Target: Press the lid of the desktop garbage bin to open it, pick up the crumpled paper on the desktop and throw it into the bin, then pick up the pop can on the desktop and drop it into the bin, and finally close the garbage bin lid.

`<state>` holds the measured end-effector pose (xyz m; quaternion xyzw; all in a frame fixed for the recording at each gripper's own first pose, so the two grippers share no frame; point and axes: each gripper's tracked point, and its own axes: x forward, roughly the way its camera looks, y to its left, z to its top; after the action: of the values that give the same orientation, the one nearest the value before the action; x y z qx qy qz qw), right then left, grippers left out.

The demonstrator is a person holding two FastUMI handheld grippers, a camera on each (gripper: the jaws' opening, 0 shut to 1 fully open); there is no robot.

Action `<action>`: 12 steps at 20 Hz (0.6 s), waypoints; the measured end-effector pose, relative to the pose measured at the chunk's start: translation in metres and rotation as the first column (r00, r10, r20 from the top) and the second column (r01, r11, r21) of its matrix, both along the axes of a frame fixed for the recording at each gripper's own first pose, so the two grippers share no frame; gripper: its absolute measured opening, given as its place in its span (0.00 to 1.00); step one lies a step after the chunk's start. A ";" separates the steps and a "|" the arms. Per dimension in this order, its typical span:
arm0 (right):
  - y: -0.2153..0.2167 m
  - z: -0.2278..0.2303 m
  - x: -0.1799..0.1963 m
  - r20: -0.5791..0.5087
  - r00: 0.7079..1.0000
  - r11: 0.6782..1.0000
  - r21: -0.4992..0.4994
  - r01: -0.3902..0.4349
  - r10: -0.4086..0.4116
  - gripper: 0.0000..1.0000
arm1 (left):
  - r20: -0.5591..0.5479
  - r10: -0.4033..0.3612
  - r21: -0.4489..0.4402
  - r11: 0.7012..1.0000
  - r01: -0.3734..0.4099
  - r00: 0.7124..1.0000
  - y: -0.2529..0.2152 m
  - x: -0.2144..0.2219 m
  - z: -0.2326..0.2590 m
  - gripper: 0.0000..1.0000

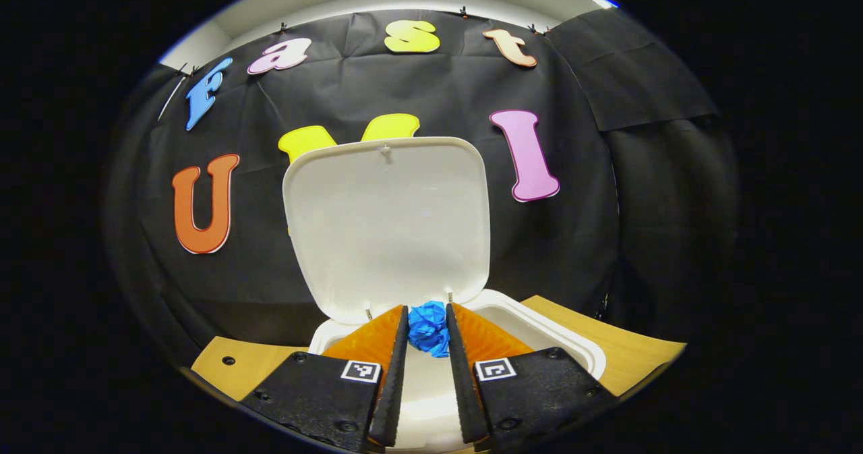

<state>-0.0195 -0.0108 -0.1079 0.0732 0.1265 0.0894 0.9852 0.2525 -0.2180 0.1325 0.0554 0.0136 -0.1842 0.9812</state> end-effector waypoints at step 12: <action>-0.035 0.008 0.006 0.018 0.994 0.994 -0.030 0.105 -0.104 0.80 | 0.125 0.071 -0.113 0.992 -0.057 0.990 0.058 -0.074 0.044 0.99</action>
<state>-0.0130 -0.0453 -0.0996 0.0636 0.1156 0.0363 0.9906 0.1785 -0.1600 0.1763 0.0128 -0.0578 -0.1493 0.9870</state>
